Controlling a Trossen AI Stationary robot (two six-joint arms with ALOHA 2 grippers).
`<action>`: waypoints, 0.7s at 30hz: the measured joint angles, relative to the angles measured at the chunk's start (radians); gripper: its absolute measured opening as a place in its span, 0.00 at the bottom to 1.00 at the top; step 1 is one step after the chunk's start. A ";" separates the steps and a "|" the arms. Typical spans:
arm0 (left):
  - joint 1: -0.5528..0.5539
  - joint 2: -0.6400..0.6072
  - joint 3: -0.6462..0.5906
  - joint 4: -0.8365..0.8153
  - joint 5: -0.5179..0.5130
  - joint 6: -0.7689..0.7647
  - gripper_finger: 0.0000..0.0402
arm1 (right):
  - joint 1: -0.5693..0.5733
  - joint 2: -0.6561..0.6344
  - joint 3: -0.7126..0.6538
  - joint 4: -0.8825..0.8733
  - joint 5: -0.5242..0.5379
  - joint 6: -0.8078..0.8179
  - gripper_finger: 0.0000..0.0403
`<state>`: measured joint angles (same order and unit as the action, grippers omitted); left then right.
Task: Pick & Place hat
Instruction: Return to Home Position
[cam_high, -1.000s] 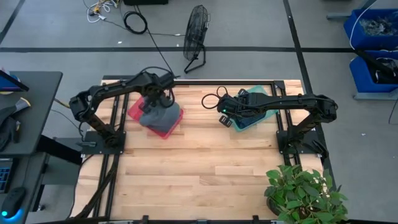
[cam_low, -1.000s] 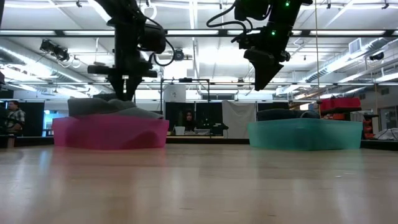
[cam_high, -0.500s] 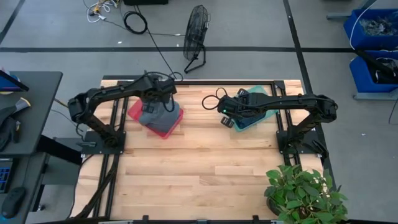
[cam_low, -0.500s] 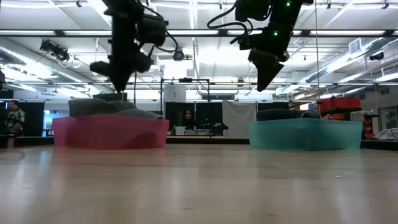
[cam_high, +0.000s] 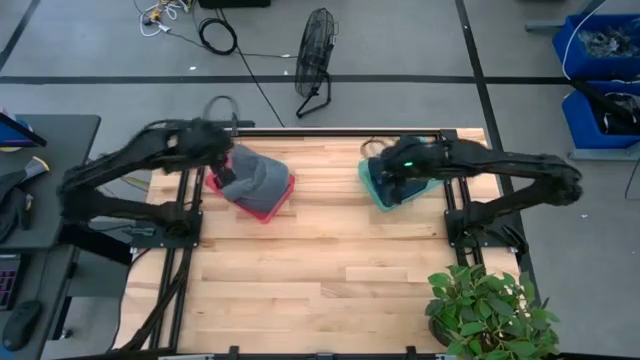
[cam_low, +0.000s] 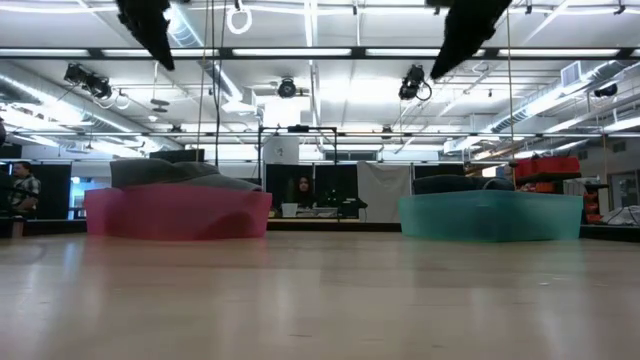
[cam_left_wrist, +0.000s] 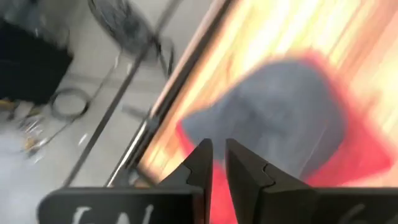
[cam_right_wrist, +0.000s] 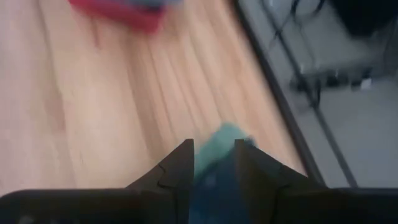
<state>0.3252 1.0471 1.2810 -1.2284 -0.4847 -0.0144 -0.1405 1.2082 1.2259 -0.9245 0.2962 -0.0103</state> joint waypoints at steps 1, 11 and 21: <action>-0.018 -0.056 -0.032 0.052 0.000 -0.022 0.11 | 0.002 -0.041 -0.021 0.037 -0.002 -0.011 0.29; -0.206 -0.563 -0.631 0.792 0.156 0.081 0.05 | 0.007 -0.445 -0.545 0.612 -0.402 -0.083 0.29; -0.240 -0.868 -0.911 1.021 0.168 0.151 0.05 | 0.000 -0.781 -0.854 0.924 -0.602 -0.144 0.30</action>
<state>0.0849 0.1787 0.3698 -0.2074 -0.3164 0.1367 -0.1403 0.4273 0.3716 -0.0002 -0.3054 -0.1548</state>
